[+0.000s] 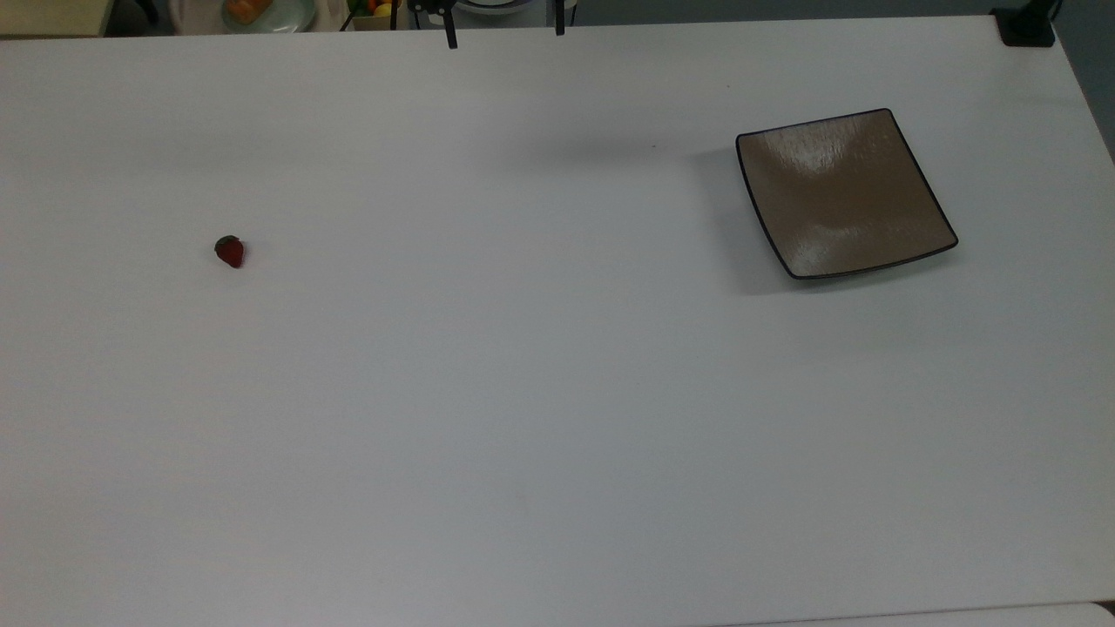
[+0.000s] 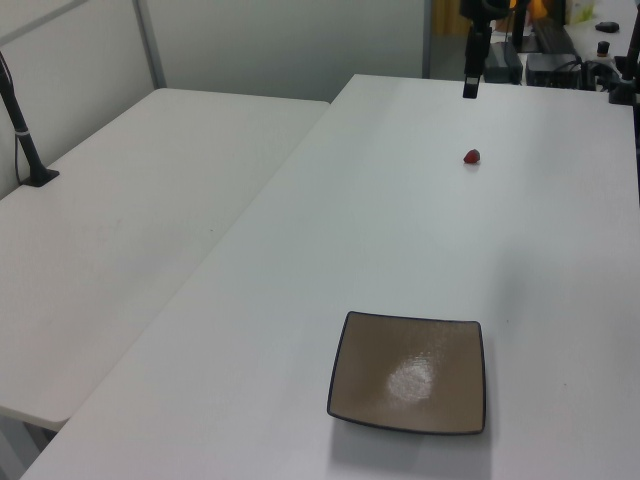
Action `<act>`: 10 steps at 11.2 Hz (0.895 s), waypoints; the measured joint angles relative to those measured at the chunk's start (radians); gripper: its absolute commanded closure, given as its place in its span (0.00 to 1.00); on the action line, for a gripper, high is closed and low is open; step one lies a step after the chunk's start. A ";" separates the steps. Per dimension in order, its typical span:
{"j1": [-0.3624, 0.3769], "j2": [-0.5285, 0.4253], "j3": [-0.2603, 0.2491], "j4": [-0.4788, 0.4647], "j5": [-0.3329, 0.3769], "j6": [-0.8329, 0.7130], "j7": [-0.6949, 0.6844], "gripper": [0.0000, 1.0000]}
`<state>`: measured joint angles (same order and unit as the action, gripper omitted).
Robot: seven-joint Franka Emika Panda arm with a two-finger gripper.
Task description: Strawberries on a ceramic plate
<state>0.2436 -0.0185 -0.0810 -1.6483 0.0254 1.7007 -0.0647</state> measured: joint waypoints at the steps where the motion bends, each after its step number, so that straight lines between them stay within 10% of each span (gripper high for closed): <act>1: 0.001 0.000 0.000 0.000 0.002 0.002 0.000 0.00; 10: 0.001 -0.001 -0.010 0.000 0.003 0.002 -0.003 0.00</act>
<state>0.2448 -0.0198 -0.0905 -1.6480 0.0285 1.7025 -0.0680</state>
